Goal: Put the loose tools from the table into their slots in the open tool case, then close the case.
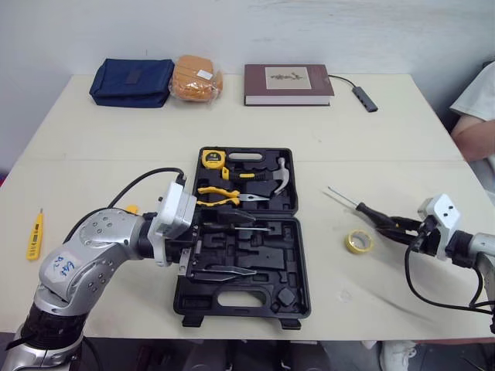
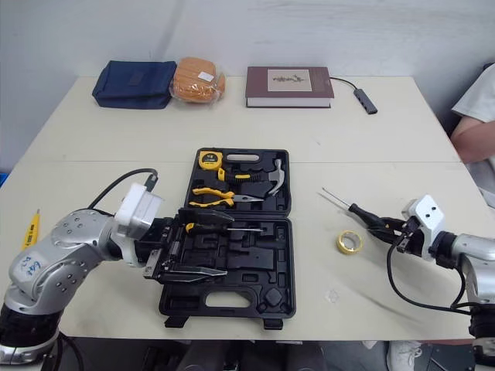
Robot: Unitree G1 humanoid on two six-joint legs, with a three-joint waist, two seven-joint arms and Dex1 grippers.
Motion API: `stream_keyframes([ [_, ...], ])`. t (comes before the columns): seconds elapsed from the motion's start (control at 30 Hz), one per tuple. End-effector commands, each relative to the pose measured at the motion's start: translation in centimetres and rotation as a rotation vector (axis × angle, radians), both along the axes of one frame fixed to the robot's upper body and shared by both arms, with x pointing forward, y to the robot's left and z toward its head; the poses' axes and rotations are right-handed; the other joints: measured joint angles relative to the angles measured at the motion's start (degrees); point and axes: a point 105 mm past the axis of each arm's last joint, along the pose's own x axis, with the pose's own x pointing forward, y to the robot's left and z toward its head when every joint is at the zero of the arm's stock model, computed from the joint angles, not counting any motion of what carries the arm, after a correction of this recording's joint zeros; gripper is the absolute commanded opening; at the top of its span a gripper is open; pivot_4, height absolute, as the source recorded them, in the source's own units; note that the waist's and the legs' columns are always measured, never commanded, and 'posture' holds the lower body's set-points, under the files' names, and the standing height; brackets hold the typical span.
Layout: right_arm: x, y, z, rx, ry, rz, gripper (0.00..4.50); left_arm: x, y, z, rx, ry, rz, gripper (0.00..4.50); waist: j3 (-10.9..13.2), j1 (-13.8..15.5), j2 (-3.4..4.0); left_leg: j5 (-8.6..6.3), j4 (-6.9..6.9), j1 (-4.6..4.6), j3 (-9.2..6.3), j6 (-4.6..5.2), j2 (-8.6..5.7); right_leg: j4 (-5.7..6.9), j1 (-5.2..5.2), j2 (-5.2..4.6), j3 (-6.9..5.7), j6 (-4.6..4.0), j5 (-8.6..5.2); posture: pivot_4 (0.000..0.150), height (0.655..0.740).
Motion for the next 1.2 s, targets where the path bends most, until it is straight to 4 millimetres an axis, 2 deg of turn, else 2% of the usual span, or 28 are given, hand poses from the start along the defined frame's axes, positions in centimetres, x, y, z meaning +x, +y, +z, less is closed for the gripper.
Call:
stream_keyframes([
  [0.03, 0.2, 1.4, 4.9, -0.006, -0.151, 0.078, 0.93, 0.3, 0.6, 0.9, -0.003, -0.098, 0.016, 4.5, 0.0, 0.0, 0.0, 0.0, 0.0, 0.0, -0.01, 0.0, 0.0, 0.0, 0.0, 0.0, 0.0, 0.0, 0.0, 0.15, 0.74],
  [0.1, 0.0, 2.9, 5.9, -0.018, -0.149, 0.15, 0.93, 0.2, 1.0, 0.6, 0.022, -0.118, 0.008, 4.5, 0.0, -0.1, 0.0, 0.0, 0.0, 0.01, -0.02, -0.01, 0.02, 0.0, 0.0, -0.01, 0.0, 0.0, 0.0, 0.15, 0.74],
  [0.17, -0.8, 6.5, 7.3, -0.044, -0.111, 0.306, 0.93, 0.2, 1.9, 0.4, 0.034, -0.197, 0.019, 4.5, 0.0, -0.2, 0.08, 0.0, -0.03, 0.0, -0.02, -0.01, 0.02, -0.01, -0.02, -0.01, -0.01, 0.0, 0.0, 0.15, 0.74],
  [0.27, -2.2, 11.2, 8.1, -0.029, 0.0, 0.445, 0.93, 0.2, 3.6, -0.3, 0.067, -0.221, 0.053, 4.5, 0.1, -0.6, 0.17, 0.0, -0.07, -0.01, 0.02, -0.02, 0.09, -0.03, -0.09, -0.03, 0.03, -0.02, 0.01, 0.15, 0.74],
  [0.37, -3.2, 14.4, 8.4, -0.014, 0.069, 0.512, 0.93, 0.3, 5.2, -1.0, 0.106, -0.178, 0.104, 4.5, 0.1, -0.5, 0.09, -0.03, -0.06, -0.05, -0.12, -0.12, 0.17, -0.07, -0.12, -0.04, -0.06, -0.14, -0.03, 0.15, 0.74],
  [0.47, -4.3, 16.8, 7.6, -0.024, 0.154, 0.561, 0.93, -0.4, 6.4, -1.4, 0.082, -0.083, 0.143, 4.5, 0.1, -0.1, 0.08, -0.07, -0.06, -0.12, -0.21, -0.13, 0.15, -0.23, -0.14, -0.15, -0.11, -0.16, -0.03, 0.15, 0.74],
  [0.53, -4.6, 17.8, 7.2, -0.032, 0.176, 0.578, 0.93, -0.7, 6.9, -1.3, 0.037, -0.047, 0.186, 4.5, 0.1, 0.0, 0.08, -0.14, -0.07, -0.16, -0.27, -0.11, 0.14, -0.4, -0.12, -0.24, -0.12, -0.17, -0.02, 0.15, 0.74],
  [0.63, -4.5, 18.9, 6.0, -0.093, 0.199, 0.548, 0.93, -1.2, 8.1, -2.2, 0.07, -0.008, 0.237, 4.5, 0.1, -0.1, 0.07, -0.2, -0.08, -0.2, -0.32, -0.12, 0.13, -0.52, -0.12, -0.27, -0.14, -0.19, -0.01, 0.15, 0.74],
  [0.77, -4.7, 22.0, 4.6, -0.137, 0.207, 0.623, 0.93, -2.0, 9.3, -3.2, 0.104, 0.052, 0.289, 4.5, 0.1, -0.7, 0.07, -0.19, -0.15, -0.21, -0.3, -0.13, 0.13, -0.51, -0.17, -0.23, -0.19, -0.21, -0.02, 0.15, 0.74],
  [0.87, -4.5, 23.3, 4.4, -0.144, 0.205, 0.652, 0.93, -2.1, 9.8, -3.5, 0.125, 0.059, 0.309, 4.5, 0.1, -1.3, 0.07, -0.17, -0.15, -0.2, -0.28, -0.15, 0.13, -0.44, -0.18, -0.22, -0.18, -0.21, -0.02, 0.15, 0.74],
  [1.1, -3.6, 24.1, 3.3, -0.224, 0.223, 0.648, 0.93, -2.5, 11.0, -4.2, 0.17, 0.071, 0.338, 4.5, 0.1, -1.7, 0.06, -0.18, -0.18, -0.2, -0.29, -0.14, 0.13, -0.25, -0.2, -0.23, -0.19, -0.21, -0.02, 0.15, 0.74],
  [1.2, -3.3, 23.7, 3.0, -0.261, 0.225, 0.644, 0.93, -2.5, 11.0, -4.2, 0.168, 0.067, 0.345, 4.5, 0.1, -1.7, 0.06, -0.18, -0.19, -0.23, -0.28, -0.14, 0.13, -0.22, -0.25, -0.22, -0.19, -0.21, -0.02, 0.15, 0.74],
])
